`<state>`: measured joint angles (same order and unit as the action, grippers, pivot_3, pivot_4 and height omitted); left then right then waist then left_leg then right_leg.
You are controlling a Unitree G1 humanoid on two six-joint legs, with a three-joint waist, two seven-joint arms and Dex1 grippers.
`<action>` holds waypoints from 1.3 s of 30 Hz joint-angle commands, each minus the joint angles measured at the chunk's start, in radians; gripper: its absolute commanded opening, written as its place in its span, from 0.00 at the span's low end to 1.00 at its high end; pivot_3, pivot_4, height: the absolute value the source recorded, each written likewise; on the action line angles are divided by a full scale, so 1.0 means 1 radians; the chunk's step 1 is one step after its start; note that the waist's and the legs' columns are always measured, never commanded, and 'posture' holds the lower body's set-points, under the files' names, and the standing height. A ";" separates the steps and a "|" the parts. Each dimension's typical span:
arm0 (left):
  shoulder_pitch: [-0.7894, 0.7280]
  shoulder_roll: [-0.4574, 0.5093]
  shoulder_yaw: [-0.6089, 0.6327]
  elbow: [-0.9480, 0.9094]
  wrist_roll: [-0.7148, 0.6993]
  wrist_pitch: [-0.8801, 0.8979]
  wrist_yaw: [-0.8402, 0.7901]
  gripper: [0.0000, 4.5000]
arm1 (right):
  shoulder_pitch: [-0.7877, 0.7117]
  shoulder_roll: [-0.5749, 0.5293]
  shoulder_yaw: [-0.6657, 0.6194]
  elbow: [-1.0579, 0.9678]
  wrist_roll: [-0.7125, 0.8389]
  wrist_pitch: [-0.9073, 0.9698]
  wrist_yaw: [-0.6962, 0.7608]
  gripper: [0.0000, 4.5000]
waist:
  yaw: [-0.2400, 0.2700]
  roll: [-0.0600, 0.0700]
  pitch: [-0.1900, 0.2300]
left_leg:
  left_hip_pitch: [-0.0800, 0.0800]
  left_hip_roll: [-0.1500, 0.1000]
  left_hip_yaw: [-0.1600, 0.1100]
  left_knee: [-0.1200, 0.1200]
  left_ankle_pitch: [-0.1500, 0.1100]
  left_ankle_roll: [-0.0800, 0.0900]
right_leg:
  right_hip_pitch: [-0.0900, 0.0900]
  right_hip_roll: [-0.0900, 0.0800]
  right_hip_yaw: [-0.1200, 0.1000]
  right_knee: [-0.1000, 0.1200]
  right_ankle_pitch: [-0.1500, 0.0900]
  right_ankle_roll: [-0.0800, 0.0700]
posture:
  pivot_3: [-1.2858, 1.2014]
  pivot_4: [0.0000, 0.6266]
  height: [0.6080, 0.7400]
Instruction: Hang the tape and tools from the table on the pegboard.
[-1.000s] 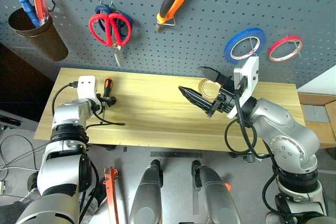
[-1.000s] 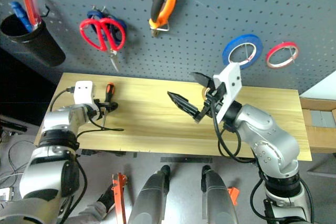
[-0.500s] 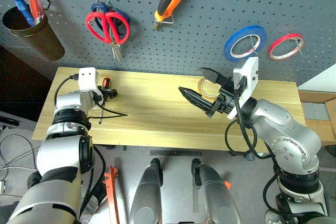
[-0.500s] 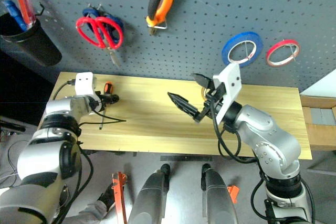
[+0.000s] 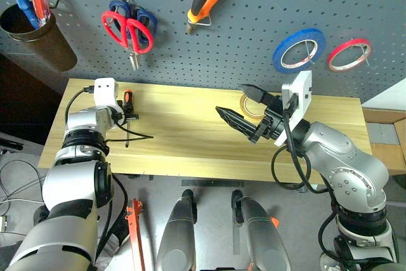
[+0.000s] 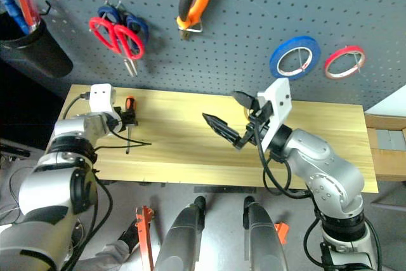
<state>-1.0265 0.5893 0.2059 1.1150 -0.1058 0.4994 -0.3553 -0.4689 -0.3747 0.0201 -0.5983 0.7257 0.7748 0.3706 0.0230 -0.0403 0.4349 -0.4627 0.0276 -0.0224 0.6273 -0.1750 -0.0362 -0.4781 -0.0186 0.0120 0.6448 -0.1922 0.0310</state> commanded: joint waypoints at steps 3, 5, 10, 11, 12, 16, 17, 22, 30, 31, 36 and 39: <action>0.313 0.008 0.073 -0.551 -0.108 -0.036 -0.097 0.12 | 0.005 -0.008 -0.022 -0.048 0.024 -0.018 0.016 1.00 | -0.008 0.001 0.001 | 0.000 0.002 0.000 -0.002 0.000 -0.001 | -0.002 -0.002 0.002 0.000 0.000 0.000 | 0.57 0.79 1.00; 0.469 -0.024 0.143 -0.785 -0.165 -0.138 -0.113 0.12 | 0.004 -0.007 -0.020 -0.036 0.023 -0.028 0.029 1.00 | -0.003 0.001 0.001 | 0.000 0.002 -0.001 -0.003 0.000 -0.001 | -0.003 -0.002 0.003 0.001 0.000 -0.001 | 0.57 0.79 1.00; 0.801 -0.087 0.232 -1.177 -0.195 -0.363 -0.115 0.12 | -0.017 0.009 0.003 0.022 0.002 -0.066 0.075 1.00 | 0.008 0.003 0.002 | -0.001 0.004 -0.004 -0.004 0.000 -0.003 | -0.004 -0.004 0.004 -0.001 -0.001 -0.004 | 0.60 0.77 1.00; 0.851 -0.098 0.236 -1.239 -0.187 -0.379 -0.103 0.12 | -0.024 0.011 0.009 0.033 -0.001 -0.073 0.087 1.00 | 0.011 0.003 0.002 | 0.000 0.004 -0.004 -0.005 0.000 -0.003 | -0.004 -0.004 0.004 0.000 -0.002 -0.004 | 0.60 0.76 1.00; 0.881 -0.104 0.237 -1.275 -0.181 -0.390 -0.091 0.12 | -0.028 0.012 0.014 0.044 -0.004 -0.080 0.096 1.00 | 0.015 0.003 0.002 | -0.001 0.004 -0.004 -0.005 0.000 -0.003 | -0.004 -0.004 0.004 0.000 -0.002 -0.004 | 0.60 0.76 1.00; 0.862 -0.077 0.220 -1.418 -0.040 -0.481 0.019 0.12 | -0.048 0.006 0.021 0.093 -0.017 -0.110 0.149 1.00 | 0.045 0.003 0.002 | -0.003 0.002 -0.002 -0.003 0.000 -0.003 | -0.003 -0.004 0.002 -0.002 -0.004 -0.008 | 0.62 0.74 1.00; 0.804 -0.076 0.228 -1.435 -0.038 -0.450 0.066 0.12 | -0.054 0.006 0.025 0.106 -0.021 -0.119 0.162 1.00 | 0.054 0.003 0.002 | -0.004 0.003 -0.001 -0.003 0.001 -0.003 | -0.004 -0.004 0.001 -0.002 -0.004 -0.008 | 0.62 0.73 1.00; 0.631 -0.050 0.217 -1.389 -0.048 -0.420 0.107 0.12 | -0.075 0.019 0.042 0.147 -0.046 -0.148 0.195 1.00 | 0.076 0.003 0.002 | -0.006 0.003 0.001 -0.002 0.002 -0.002 | -0.003 -0.001 -0.002 -0.002 -0.001 -0.002 | 0.61 0.71 1.00; 0.372 -0.006 0.216 -1.239 -0.128 -0.406 0.083 0.12 | -0.066 0.014 0.040 0.143 -0.056 -0.150 0.206 1.00 | 0.076 0.002 0.002 | -0.007 0.002 0.002 -0.002 0.001 -0.003 | -0.004 -0.001 -0.005 -0.001 -0.003 0.001 | 0.61 0.69 1.00; 0.348 -0.003 0.219 -1.219 -0.135 -0.408 0.083 0.12 | -0.065 0.014 0.040 0.144 -0.058 -0.151 0.207 1.00 | 0.076 0.002 0.002 | -0.007 0.002 0.002 -0.002 0.001 -0.003 | -0.004 -0.001 -0.006 -0.001 -0.003 0.001 | 0.61 0.69 1.00; 0.195 0.036 0.214 -1.123 -0.196 -0.420 0.031 0.12 | -0.067 0.015 0.035 0.147 -0.072 -0.156 0.207 1.00 | 0.075 0.002 0.001 | -0.006 0.001 0.001 0.000 0.002 -0.003 | -0.003 0.000 -0.006 -0.001 -0.002 0.001 | 0.60 0.66 1.00; 0.161 0.052 0.215 -1.102 -0.210 -0.416 0.021 0.12 | -0.062 0.014 0.034 0.148 -0.079 -0.159 0.211 1.00 | 0.075 0.002 0.001 | -0.006 0.001 0.001 0.000 0.002 -0.004 | -0.003 0.000 -0.006 -0.001 -0.002 0.001 | 0.60 0.66 1.00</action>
<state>-0.8446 0.6143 0.3987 0.0219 -0.2979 0.1008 -0.3259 -0.5371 -0.3595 0.0629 -0.4237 0.6472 0.6384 0.5690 0.0979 -0.0383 0.4361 -0.4691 0.0287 -0.0209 0.6271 -0.1731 -0.0400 -0.4807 -0.0189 0.0060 0.6442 -0.1945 0.0319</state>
